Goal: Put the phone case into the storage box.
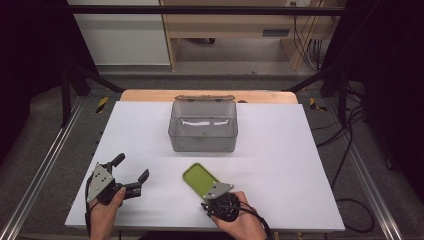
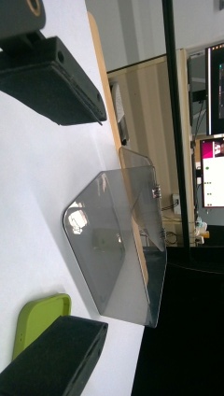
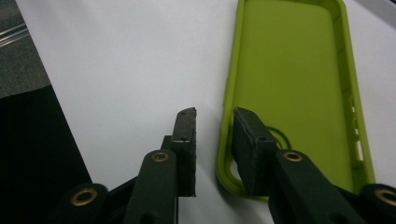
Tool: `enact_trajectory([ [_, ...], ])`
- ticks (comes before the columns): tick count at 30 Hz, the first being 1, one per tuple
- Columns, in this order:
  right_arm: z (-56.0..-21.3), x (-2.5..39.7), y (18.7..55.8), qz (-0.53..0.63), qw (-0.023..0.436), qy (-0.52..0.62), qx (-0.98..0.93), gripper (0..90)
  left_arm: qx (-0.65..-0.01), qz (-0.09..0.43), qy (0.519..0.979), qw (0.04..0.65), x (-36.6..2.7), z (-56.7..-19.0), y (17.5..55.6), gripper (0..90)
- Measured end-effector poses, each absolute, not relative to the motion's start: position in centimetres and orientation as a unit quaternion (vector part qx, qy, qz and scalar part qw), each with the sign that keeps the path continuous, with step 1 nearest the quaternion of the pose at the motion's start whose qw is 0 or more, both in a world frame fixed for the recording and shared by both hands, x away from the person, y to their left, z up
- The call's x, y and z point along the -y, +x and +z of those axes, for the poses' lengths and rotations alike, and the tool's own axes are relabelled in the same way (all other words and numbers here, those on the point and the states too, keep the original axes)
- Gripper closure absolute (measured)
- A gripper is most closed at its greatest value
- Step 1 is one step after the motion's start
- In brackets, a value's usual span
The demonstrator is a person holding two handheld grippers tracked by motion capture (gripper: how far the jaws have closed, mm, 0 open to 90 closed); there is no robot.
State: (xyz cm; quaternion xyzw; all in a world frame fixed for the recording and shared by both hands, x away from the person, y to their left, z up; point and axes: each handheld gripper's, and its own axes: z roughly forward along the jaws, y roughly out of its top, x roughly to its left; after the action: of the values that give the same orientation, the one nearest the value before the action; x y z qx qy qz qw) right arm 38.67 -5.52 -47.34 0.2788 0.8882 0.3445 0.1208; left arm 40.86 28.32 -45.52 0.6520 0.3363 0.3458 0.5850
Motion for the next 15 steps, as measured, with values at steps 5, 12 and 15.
enact_trajectory([
  [5,-47.39,5.79,38.57,0.345,0.123,0.277,-0.888,77.0,-0.336,0.346,0.653,0.584,-28.26,-45.53,40.86,1.4],
  [12,-47.57,5.87,38.26,0.345,0.14,0.272,-0.887,83.2,-0.335,0.343,0.655,0.584,-28.15,-45.57,40.89,1.4],
  [15,-47.64,5.9,38.2,0.347,0.144,0.269,-0.887,83.4,-0.333,0.343,0.656,0.584,-28.09,-45.57,40.87,1.5],
])
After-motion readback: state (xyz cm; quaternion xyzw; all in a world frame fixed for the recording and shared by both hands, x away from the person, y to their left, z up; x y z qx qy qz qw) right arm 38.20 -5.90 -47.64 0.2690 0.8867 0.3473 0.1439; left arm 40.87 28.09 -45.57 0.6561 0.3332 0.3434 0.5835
